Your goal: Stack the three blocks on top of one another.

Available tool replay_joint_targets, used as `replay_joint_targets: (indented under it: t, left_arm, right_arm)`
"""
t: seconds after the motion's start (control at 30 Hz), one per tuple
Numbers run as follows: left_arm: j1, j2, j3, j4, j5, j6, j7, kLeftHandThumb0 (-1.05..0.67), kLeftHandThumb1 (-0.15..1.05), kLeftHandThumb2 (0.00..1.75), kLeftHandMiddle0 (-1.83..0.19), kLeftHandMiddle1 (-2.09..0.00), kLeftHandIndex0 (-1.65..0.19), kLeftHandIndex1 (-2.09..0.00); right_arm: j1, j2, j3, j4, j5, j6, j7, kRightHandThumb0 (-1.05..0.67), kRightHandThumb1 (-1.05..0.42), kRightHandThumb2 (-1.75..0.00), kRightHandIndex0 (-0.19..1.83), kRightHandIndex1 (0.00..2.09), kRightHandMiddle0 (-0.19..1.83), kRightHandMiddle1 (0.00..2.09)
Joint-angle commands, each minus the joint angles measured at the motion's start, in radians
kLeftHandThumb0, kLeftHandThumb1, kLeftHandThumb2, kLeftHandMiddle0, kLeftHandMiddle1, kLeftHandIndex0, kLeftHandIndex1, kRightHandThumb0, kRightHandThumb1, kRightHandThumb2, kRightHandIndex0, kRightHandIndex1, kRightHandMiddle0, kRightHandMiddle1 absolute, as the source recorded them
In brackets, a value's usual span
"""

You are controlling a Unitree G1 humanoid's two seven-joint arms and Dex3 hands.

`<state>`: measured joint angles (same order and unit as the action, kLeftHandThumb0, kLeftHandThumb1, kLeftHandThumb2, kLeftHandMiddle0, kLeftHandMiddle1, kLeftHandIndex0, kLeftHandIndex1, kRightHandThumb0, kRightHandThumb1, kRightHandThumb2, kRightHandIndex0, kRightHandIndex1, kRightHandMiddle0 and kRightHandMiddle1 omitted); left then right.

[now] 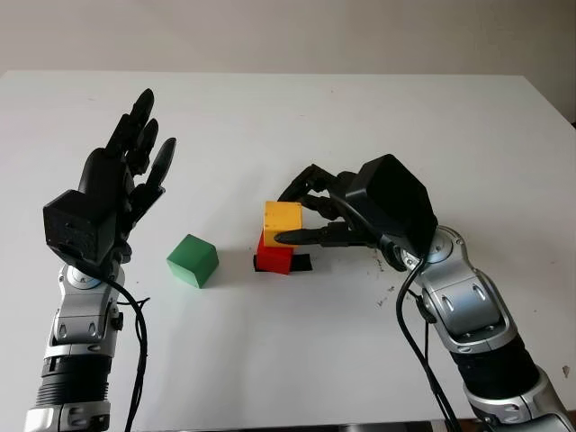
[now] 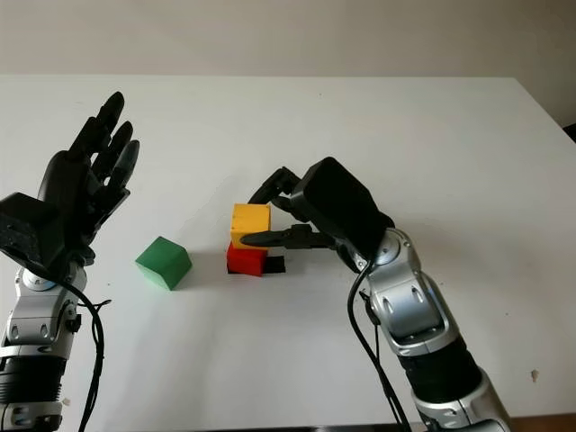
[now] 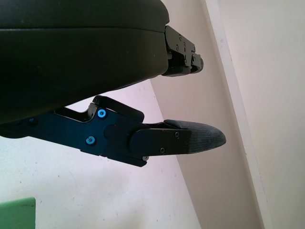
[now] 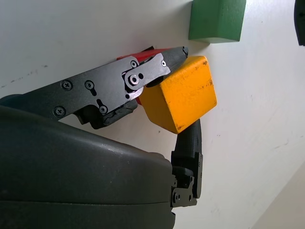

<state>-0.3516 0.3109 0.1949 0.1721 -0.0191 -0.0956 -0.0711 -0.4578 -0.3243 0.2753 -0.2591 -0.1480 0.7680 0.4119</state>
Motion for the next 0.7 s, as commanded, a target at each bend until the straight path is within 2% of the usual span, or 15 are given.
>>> replay_joint_targets:
  t: [0.0, 0.67]
  left_arm:
    - [0.003, -0.002, -0.001, -0.01, 0.0, -0.008, 0.002, -0.65, 1.05, 0.38, -0.15, -0.06, -0.16, -0.06]
    - [0.007, -0.002, -0.004, -0.022, 0.01, 0.003, 0.007, -0.66, 1.05, 0.4, -0.15, -0.06, -0.16, -0.05]
  right_arm:
    - [0.009, -0.002, -0.007, -0.026, 0.009, -0.006, 0.003, -0.43, -1.03, -0.05, 0.26, 0.06, 0.12, 1.7]
    - [-0.004, 0.009, 0.012, 0.042, -0.011, -0.041, -0.009, -0.43, -1.04, -0.05, 0.25, 0.06, 0.11, 1.69]
